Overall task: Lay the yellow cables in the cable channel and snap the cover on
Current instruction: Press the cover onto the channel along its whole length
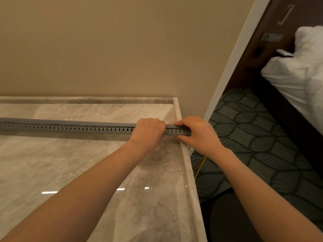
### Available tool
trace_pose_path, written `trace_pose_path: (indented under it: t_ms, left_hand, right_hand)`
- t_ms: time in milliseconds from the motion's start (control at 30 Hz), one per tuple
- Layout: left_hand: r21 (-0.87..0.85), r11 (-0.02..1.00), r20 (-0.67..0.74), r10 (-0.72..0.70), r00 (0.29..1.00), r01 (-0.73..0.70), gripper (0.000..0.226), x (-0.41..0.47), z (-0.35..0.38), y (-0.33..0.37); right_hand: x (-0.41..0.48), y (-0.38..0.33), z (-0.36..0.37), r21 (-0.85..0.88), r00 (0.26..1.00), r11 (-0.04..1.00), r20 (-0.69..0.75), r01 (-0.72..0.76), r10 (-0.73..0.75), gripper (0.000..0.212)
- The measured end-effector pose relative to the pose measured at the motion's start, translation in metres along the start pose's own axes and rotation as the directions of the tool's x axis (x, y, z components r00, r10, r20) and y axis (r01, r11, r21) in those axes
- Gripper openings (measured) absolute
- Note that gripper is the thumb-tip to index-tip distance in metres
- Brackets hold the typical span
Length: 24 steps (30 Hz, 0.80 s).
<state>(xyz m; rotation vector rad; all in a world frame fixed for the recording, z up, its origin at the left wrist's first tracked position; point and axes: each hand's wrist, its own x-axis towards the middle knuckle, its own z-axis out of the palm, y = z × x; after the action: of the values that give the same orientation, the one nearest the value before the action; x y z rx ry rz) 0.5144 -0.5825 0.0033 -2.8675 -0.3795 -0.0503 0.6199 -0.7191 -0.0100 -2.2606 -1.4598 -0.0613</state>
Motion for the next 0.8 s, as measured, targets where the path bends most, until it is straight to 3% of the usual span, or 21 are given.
trace_pose_path:
  t_ms: [200,367,567,800]
  left_hand:
    - [-0.026,1.0,0.003,0.005,1.0,-0.005,0.016,0.003,0.004,-0.003]
    - [-0.017,1.0,0.003,0.015,1.0,-0.015,0.02,0.003,0.005,-0.004]
    - [-0.031,0.999,0.029,0.017,0.999,-0.017,0.024,0.005,0.004,-0.007]
    - [-0.055,0.998,0.025,0.029,0.999,-0.028,0.028,0.004,0.002,-0.008]
  right_hand:
    - [-0.005,0.015,-0.022,-0.191,1.0,0.981,0.019,-0.02,0.024,0.036]
    - [0.005,0.013,-0.029,-0.318,0.996,0.947,0.091,0.054,-0.026,0.035]
    - [0.017,0.013,-0.034,-0.339,0.978,0.935,0.203,0.108,-0.04,0.037]
    - [0.018,0.016,-0.035,-0.323,0.973,0.938,0.223,0.129,-0.057,0.037]
